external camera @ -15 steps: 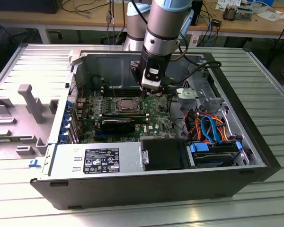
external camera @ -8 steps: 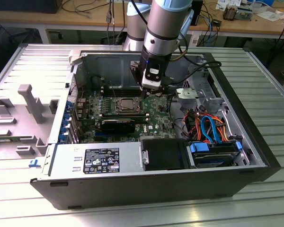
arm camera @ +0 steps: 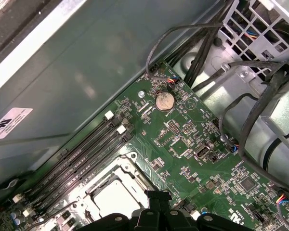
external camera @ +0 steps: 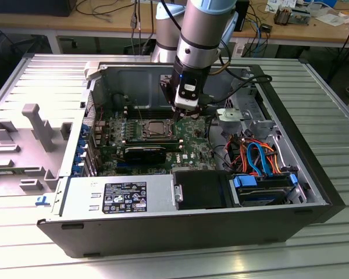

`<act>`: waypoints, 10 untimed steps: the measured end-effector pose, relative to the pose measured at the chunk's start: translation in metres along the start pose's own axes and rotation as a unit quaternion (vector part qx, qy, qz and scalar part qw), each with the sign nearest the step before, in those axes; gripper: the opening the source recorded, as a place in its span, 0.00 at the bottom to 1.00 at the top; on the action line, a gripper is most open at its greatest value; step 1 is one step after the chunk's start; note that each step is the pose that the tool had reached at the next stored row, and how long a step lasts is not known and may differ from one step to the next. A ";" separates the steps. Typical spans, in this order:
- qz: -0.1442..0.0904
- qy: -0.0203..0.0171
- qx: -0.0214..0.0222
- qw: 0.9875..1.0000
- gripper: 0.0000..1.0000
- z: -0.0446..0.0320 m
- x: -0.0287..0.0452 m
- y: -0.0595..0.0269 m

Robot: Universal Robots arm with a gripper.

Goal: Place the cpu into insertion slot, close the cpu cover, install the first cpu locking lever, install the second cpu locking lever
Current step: 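Install the first cpu locking lever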

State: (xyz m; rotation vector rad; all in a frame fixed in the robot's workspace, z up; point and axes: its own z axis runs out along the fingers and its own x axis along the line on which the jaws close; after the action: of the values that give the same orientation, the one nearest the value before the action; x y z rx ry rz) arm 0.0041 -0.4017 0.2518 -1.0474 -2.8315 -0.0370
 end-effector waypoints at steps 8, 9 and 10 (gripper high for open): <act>-0.003 0.000 0.000 1.000 0.11 0.0000 0.0000 0.0000; -0.004 0.000 0.001 1.000 0.11 0.0000 0.0000 0.0000; -0.007 0.000 0.001 1.000 0.11 0.0000 0.0000 0.0000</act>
State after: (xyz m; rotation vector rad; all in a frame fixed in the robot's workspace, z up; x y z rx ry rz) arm 0.0041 -0.4017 0.2519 -1.0287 -2.8382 -0.0357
